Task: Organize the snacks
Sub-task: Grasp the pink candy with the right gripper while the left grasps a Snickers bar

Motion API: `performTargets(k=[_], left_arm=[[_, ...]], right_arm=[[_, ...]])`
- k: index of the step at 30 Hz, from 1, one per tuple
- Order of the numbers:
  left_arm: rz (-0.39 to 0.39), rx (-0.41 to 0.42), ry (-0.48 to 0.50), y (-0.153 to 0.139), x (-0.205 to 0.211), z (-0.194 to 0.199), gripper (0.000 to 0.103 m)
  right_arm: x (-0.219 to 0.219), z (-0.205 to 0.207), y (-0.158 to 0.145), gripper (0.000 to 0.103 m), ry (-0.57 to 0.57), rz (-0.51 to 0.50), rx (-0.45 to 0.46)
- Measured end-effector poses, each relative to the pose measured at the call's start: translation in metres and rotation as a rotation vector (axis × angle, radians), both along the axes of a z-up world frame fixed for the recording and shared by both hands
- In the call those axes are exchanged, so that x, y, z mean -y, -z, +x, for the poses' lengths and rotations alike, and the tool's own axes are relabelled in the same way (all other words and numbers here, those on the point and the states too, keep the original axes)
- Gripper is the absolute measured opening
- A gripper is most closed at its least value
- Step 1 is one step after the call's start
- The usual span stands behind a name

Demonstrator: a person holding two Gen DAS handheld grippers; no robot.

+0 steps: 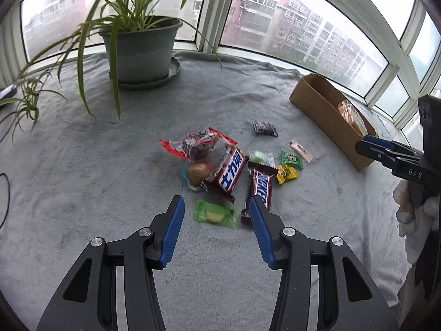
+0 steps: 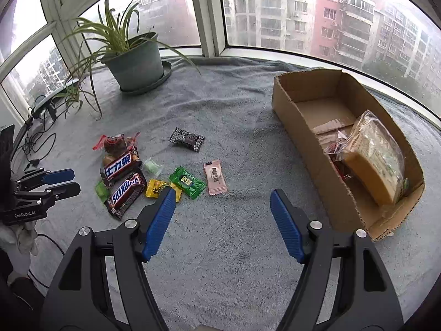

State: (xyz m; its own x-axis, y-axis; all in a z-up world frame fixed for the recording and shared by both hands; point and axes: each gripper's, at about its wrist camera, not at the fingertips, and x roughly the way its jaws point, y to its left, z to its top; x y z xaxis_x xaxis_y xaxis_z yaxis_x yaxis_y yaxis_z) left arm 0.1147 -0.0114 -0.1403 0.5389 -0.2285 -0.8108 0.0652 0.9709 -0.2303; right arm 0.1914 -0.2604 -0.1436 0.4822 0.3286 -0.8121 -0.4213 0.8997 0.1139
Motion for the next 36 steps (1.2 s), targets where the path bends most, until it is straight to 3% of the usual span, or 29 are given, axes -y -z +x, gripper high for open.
performTargets(k=[4, 7, 9, 13, 17, 26, 33, 36], left_arm=[[-0.015, -0.045, 0.004, 0.017, -0.002, -0.002, 0.046], [0.002, -0.029, 0.006, 0.016, 0.000, 0.006, 0.041], [0.005, -0.016, 0.019, 0.015, 0.003, 0.011, 0.038], [0.034, -0.005, 0.059, 0.017, 0.012, 0.022, 0.036], [0.070, -0.015, 0.084, 0.024, 0.018, 0.034, 0.036], [0.112, -0.022, 0.132, 0.030, 0.023, 0.046, 0.036], [0.124, -0.052, 0.154, 0.040, 0.030, 0.051, 0.036], [0.105, -0.052, 0.129, 0.042, 0.028, 0.052, 0.028]], right_arm=[[-0.005, 0.011, 0.014, 0.074, -0.007, -0.006, -0.028], [-0.010, 0.021, 0.024, 0.071, -0.010, 0.000, -0.055], [-0.016, 0.027, 0.030, 0.063, -0.023, -0.011, -0.070], [-0.025, 0.037, 0.040, 0.062, -0.042, -0.032, -0.087], [-0.033, 0.046, 0.050, 0.048, -0.057, -0.070, -0.110], [-0.045, 0.058, 0.064, 0.046, -0.090, -0.129, -0.123], [-0.051, 0.056, 0.065, 0.027, -0.108, -0.173, -0.106], [-0.048, 0.054, 0.065, 0.022, -0.104, -0.169, -0.104]])
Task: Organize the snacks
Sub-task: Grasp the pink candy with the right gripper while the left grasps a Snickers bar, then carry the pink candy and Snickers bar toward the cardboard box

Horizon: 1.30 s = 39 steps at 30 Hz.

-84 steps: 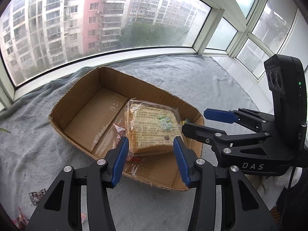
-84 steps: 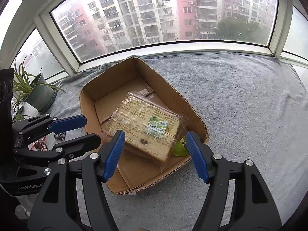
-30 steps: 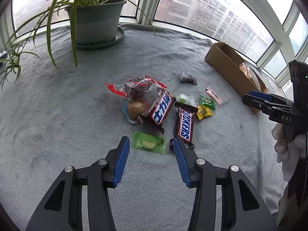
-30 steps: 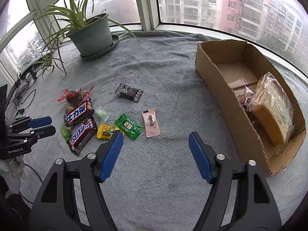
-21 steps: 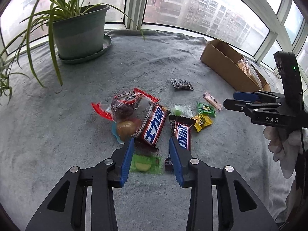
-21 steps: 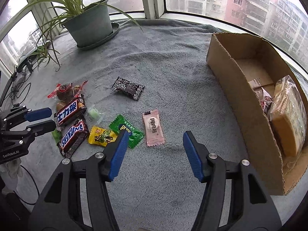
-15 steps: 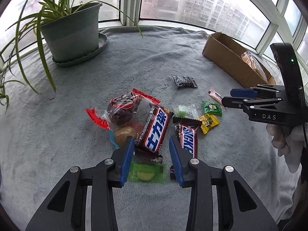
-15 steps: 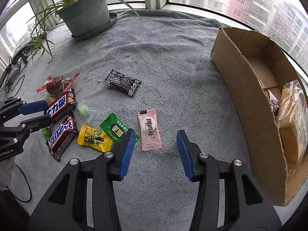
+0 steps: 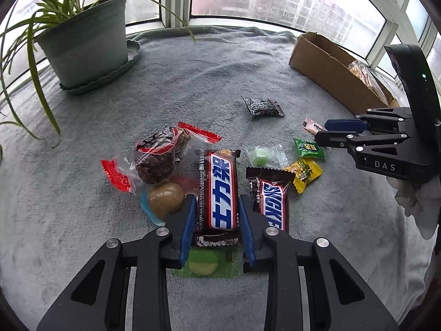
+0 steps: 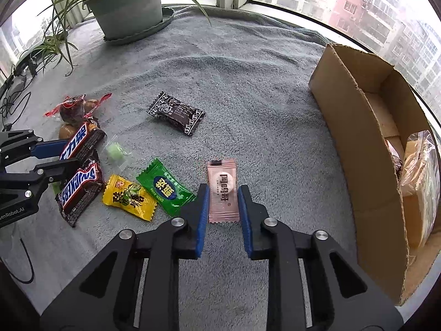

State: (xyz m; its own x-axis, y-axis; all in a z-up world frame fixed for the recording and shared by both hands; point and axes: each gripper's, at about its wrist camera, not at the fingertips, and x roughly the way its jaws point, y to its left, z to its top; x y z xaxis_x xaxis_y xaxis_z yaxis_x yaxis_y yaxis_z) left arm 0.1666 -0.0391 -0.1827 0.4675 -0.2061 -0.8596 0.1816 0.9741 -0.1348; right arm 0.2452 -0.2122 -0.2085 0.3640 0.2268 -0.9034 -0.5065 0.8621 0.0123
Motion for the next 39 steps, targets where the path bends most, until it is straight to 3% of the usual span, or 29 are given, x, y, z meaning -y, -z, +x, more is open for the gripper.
performTargets(k=[13, 21, 32, 39], left_arm=[[-0.076, 0.020, -0.072, -0.004, -0.004, -0.006, 0.026], [-0.119, 0.065, -0.082, -0.025, -0.004, -0.008, 0.026], [-0.178, 0.145, -0.007, -0.067, 0.024, 0.009, 0.026], [-0.203, 0.196, 0.059, -0.092, 0.056, 0.036, 0.026]], right_arm=[[0.025, -0.014, -0.013, 0.021, 0.141, 0.167, 0.026], [0.059, -0.036, -0.052, 0.021, 0.257, 0.277, 0.111], [0.111, -0.052, -0.106, 0.021, 0.375, 0.284, 0.258], [0.147, -0.051, -0.118, 0.021, 0.468, 0.257, 0.317]])
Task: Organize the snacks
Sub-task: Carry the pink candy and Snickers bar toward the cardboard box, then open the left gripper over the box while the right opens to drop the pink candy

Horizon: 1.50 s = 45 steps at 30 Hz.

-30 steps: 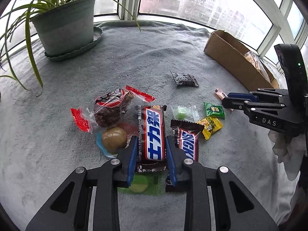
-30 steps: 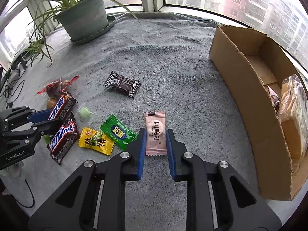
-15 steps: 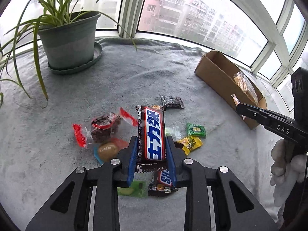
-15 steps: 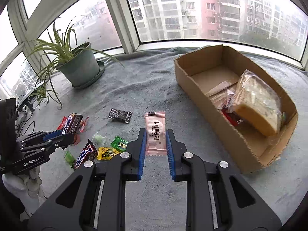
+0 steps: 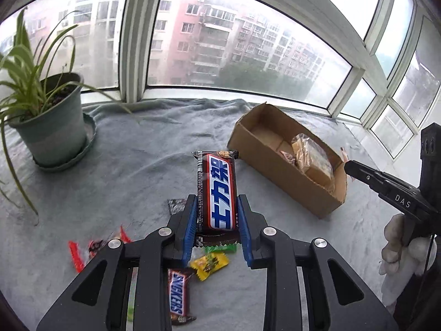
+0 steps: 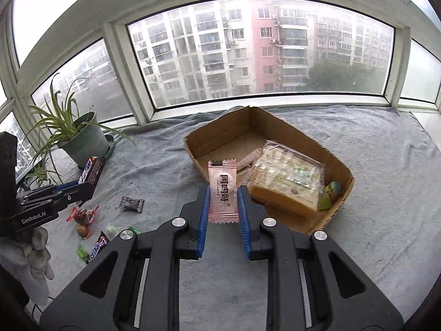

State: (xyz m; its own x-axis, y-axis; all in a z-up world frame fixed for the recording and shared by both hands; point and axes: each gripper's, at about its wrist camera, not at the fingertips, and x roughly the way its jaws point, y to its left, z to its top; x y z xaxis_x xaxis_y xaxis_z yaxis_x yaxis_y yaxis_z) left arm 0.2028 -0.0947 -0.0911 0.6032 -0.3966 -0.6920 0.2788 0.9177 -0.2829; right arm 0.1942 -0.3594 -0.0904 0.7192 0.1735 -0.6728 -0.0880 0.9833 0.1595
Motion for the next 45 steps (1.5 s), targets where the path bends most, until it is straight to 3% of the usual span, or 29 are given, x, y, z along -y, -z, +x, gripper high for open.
performTargets(k=[11, 23, 34, 35, 36, 37, 38, 40, 45], left_arm=[[0.028, 0.091, 0.128, -0.026, 0.076, 0.048, 0.026], [0.067, 0.059, 0.191, -0.013, 0.131, 0.088, 0.026], [0.073, 0.018, 0.196, 0.003, 0.149, 0.100, 0.026], [0.073, 0.010, 0.198, 0.004, 0.149, 0.102, 0.027], [0.072, -0.001, 0.200, 0.005, 0.149, 0.103, 0.027], [0.076, -0.012, 0.199, 0.006, 0.152, 0.105, 0.033], [0.075, -0.019, 0.203, 0.005, 0.152, 0.105, 0.045], [0.076, -0.008, 0.196, 0.003, 0.151, 0.104, 0.061], [0.073, -0.005, 0.186, 0.000, 0.145, 0.103, 0.061]], right_arm=[[0.039, 0.009, 0.014, 0.021, 0.086, 0.000, -0.028], [0.047, 0.020, 0.028, 0.021, 0.095, -0.007, -0.052], [0.047, 0.027, 0.038, 0.022, 0.097, -0.010, -0.068], [0.046, 0.027, 0.039, 0.028, 0.102, -0.013, -0.069], [0.046, 0.028, 0.040, 0.047, 0.104, -0.011, -0.072], [0.046, 0.029, 0.040, 0.058, 0.107, -0.007, -0.071], [0.046, 0.028, 0.039, 0.070, 0.112, -0.005, -0.061], [0.044, 0.027, 0.037, 0.070, 0.105, -0.008, -0.047], [0.036, 0.029, 0.036, 0.070, 0.089, -0.018, -0.048]])
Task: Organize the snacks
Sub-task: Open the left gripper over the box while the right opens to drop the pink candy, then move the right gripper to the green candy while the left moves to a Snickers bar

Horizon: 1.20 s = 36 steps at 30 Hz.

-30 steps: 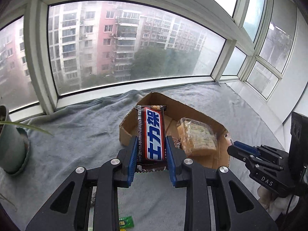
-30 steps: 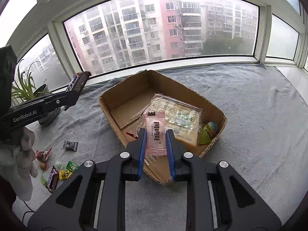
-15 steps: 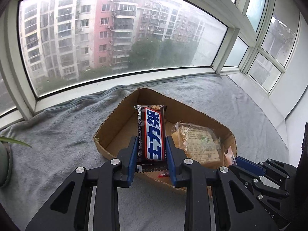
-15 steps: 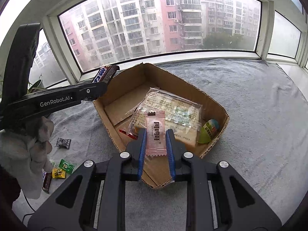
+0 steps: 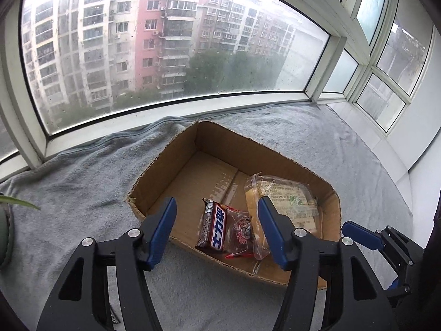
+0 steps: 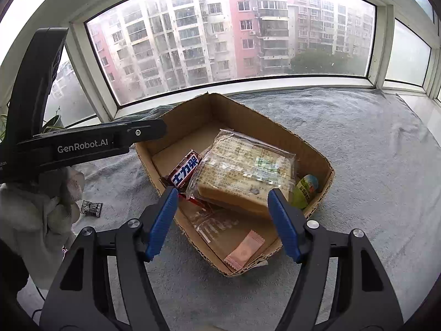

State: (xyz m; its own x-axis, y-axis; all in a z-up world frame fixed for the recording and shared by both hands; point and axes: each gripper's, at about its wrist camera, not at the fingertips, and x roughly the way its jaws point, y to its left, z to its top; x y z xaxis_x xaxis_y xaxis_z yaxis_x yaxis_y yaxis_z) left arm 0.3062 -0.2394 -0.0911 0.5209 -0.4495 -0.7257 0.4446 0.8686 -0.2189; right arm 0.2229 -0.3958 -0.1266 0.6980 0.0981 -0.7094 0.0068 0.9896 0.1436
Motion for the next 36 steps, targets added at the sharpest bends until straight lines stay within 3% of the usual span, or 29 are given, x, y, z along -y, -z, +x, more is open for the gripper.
performTargets(k=[14, 27, 36], left_arm=[[-0.016, 0.037, -0.047, -0.024, -0.031, -0.015, 0.061], [-0.033, 0.108, -0.183, -0.063, -0.137, -0.069, 0.061], [-0.025, 0.084, -0.308, -0.052, -0.208, -0.118, 0.061]], right_arm=[[-0.012, -0.015, -0.016, 0.070, -0.029, -0.004, 0.017], [-0.051, -0.035, -0.038, 0.070, -0.137, -0.011, 0.051], [-0.084, -0.035, -0.032, 0.070, -0.252, -0.030, 0.024]])
